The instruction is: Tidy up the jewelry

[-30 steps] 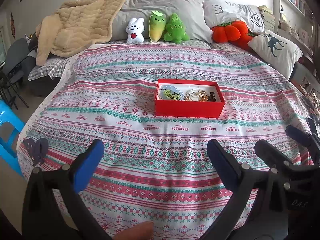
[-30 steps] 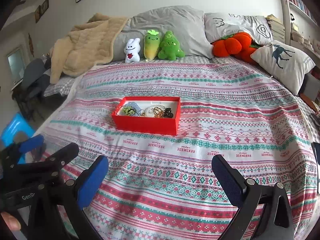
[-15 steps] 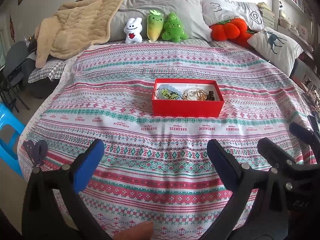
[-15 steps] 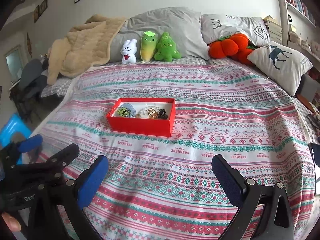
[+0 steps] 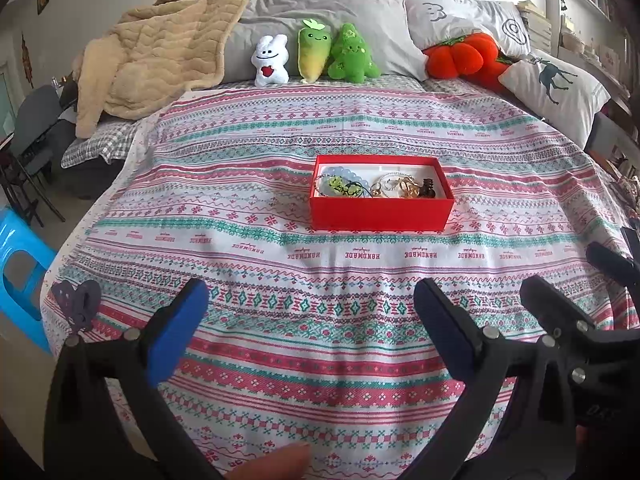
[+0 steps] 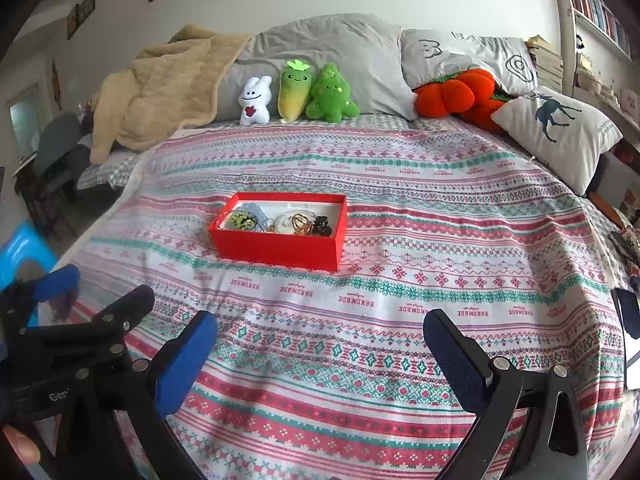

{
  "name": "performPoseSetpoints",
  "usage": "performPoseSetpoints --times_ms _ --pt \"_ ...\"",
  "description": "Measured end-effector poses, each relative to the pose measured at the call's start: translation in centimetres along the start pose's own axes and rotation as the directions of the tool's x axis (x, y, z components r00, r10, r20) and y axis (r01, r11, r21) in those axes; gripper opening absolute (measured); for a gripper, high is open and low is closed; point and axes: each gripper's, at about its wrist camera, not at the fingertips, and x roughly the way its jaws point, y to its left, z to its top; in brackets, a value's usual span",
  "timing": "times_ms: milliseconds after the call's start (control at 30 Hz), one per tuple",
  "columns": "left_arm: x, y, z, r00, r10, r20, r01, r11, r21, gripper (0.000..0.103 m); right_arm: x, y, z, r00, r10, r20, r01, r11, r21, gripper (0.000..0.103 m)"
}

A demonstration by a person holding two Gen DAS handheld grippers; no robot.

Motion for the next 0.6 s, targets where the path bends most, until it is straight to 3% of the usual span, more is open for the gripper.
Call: performPoseSetpoints --times_ms 600 --pt "0.24 0.1 -0.07 1.0 0.008 -0.007 -0.008 1.0 0.006 0.102 0.09 -0.12 -0.05 1.0 -0.01 -0.001 0.01 1.0 -0.006 0.103"
